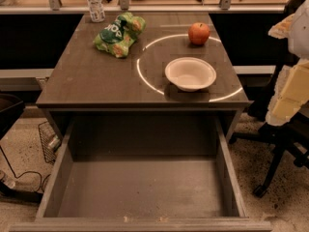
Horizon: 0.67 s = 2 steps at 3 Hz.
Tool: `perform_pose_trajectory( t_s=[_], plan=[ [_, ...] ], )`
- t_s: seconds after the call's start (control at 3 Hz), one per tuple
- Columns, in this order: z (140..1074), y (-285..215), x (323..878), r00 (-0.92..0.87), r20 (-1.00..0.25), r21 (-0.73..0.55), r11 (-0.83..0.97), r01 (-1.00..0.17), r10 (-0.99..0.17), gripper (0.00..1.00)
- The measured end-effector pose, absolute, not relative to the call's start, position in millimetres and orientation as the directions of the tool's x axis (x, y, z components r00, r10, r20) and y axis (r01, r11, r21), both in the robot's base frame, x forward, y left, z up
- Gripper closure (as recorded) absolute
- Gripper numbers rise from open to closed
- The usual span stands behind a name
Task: Place green rice chip bag into top drawer
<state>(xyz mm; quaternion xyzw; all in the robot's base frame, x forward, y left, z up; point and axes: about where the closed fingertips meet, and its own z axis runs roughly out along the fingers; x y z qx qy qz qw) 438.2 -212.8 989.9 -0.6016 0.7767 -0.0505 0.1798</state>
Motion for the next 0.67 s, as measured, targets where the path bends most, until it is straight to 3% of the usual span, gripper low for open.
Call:
perform_pose_trajectory(
  t_s=[0.67],
  plan=[
    [994.7,-214.0,438.4,-0.231,-0.227,-0.325,0.297,-0.898,-0.946,0.0]
  ],
)
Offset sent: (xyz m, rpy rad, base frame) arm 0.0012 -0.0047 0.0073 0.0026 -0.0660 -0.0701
